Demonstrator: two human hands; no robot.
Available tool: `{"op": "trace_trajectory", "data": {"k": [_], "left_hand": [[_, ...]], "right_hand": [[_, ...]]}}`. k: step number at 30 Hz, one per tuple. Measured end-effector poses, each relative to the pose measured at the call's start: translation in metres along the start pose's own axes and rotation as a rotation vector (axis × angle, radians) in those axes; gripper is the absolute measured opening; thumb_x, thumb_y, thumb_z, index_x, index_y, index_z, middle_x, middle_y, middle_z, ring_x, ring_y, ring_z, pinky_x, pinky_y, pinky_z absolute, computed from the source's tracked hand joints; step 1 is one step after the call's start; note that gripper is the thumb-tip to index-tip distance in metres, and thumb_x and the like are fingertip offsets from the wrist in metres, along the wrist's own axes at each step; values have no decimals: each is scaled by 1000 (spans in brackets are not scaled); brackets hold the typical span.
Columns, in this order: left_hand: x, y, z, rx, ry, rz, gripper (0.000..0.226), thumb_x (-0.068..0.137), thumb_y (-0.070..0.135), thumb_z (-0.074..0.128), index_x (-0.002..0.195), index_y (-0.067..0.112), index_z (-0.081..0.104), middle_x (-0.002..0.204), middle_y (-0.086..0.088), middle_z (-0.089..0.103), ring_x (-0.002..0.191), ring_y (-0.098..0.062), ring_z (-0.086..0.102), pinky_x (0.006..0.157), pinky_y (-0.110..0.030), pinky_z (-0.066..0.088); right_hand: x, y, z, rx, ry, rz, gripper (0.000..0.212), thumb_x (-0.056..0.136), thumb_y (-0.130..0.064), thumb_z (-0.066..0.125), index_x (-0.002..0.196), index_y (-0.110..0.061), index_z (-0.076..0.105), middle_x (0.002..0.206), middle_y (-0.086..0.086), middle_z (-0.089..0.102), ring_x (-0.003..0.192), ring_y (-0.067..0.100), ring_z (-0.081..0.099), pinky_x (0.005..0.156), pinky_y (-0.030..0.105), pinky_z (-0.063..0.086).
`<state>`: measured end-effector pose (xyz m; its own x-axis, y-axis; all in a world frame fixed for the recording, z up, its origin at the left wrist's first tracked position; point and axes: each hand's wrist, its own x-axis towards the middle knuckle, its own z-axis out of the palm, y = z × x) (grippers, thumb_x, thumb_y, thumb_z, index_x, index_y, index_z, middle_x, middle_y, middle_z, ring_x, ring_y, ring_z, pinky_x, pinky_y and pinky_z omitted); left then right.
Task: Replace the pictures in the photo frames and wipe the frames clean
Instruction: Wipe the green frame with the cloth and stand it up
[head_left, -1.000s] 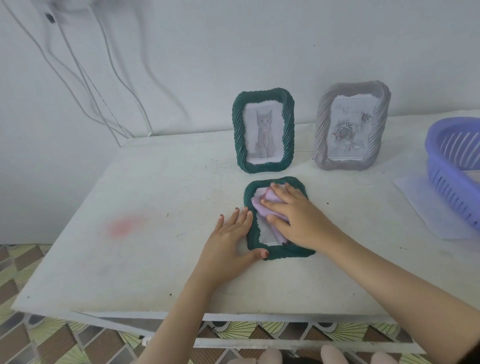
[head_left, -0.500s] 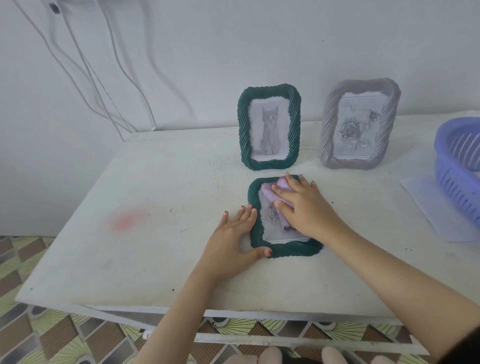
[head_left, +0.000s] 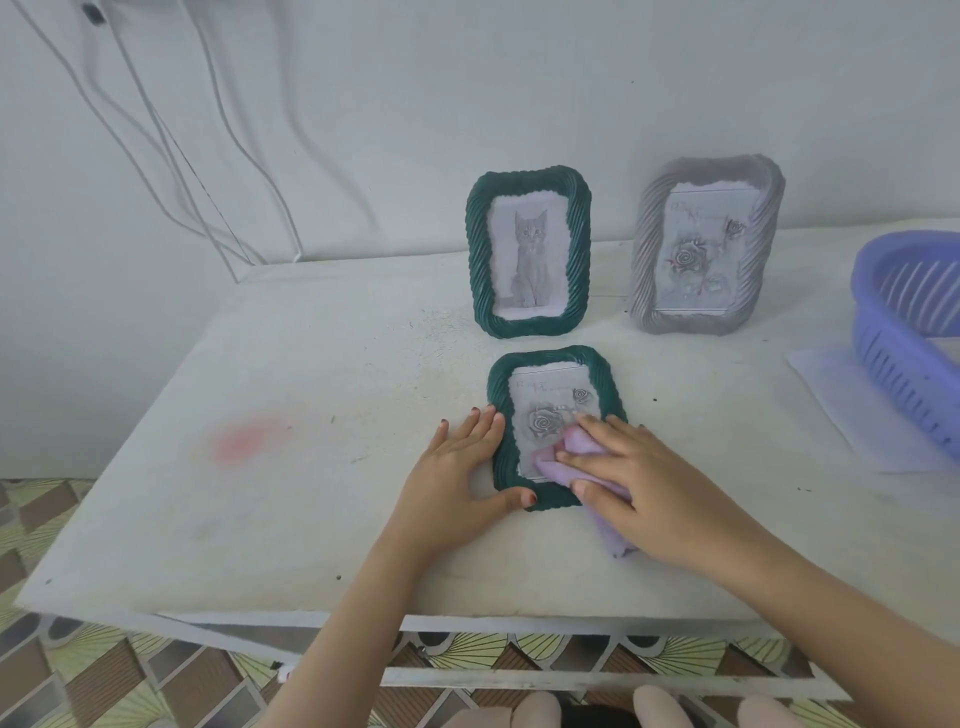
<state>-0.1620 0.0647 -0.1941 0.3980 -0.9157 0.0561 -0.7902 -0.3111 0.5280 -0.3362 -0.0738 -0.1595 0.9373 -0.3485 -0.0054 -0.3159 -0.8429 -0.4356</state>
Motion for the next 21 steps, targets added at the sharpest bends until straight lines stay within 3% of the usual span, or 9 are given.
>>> {"op": "trace_trajectory", "data": {"k": [3, 5, 7, 10, 13, 15, 18, 21], "left_hand": [[0, 0, 0, -18, 2, 2, 101, 64, 78, 39, 146, 23, 19, 150, 15, 9, 139, 3, 3, 114, -22, -6], [-1, 0, 0, -21, 3, 4, 100, 65, 77, 39, 146, 23, 19, 152, 13, 10, 139, 3, 4, 114, -23, -6], [-1, 1, -1, -22, 2, 3, 99, 65, 77, 39, 146, 23, 18, 152, 12, 11, 139, 3, 4, 115, -23, -6], [-3, 4, -2, -26, -2, -3, 99, 65, 77, 38, 146, 24, 18, 151, 13, 10, 139, 4, 5, 114, -22, -6], [-3, 5, -2, -59, 3, -15, 97, 66, 75, 40, 146, 25, 17, 153, 13, 11, 141, 2, 7, 116, -24, -4], [-3, 6, -4, -79, 0, -21, 94, 69, 70, 47, 146, 28, 14, 153, 13, 8, 141, 1, 5, 117, -26, -3], [-6, 14, -6, -210, 49, -32, 82, 82, 50, 60, 146, 34, 11, 153, 14, 5, 140, 3, 2, 115, -22, -1], [-11, 34, -12, -424, 185, -9, 58, 85, 39, 61, 135, 41, 31, 147, 23, 27, 134, 8, 23, 109, -16, 21]], "right_hand": [[6, 10, -3, -79, 34, 80, 39, 96, -44, 32, 134, -43, 40, 157, -4, 4, 143, 24, 10, 114, 32, 5], [14, 15, -5, -164, 81, 155, 47, 90, -54, 19, 132, -48, 40, 157, 2, 3, 141, 31, 15, 114, 40, 12], [19, 15, -6, -132, 94, 263, 43, 92, -52, 21, 131, -51, 39, 157, 7, 6, 138, 33, 21, 112, 41, 19], [22, 13, -7, 70, 202, 352, 35, 96, -37, 35, 126, -43, 51, 146, 13, 34, 128, 34, 34, 102, 36, 30], [19, 13, -7, 260, 372, 309, 39, 83, -10, 55, 115, -30, 64, 111, 6, 57, 102, 22, 55, 77, 13, 37], [17, 13, -11, 454, 390, 358, 42, 76, 2, 54, 101, -28, 69, 99, -4, 65, 91, 13, 58, 66, 3, 37], [13, 7, -25, 768, 417, 426, 41, 77, 7, 54, 82, -32, 68, 90, -11, 66, 85, 6, 57, 69, 12, 41], [9, -2, -35, 1049, 420, 420, 36, 80, 7, 57, 83, -27, 68, 86, -3, 66, 84, 12, 57, 76, 22, 43]]}}
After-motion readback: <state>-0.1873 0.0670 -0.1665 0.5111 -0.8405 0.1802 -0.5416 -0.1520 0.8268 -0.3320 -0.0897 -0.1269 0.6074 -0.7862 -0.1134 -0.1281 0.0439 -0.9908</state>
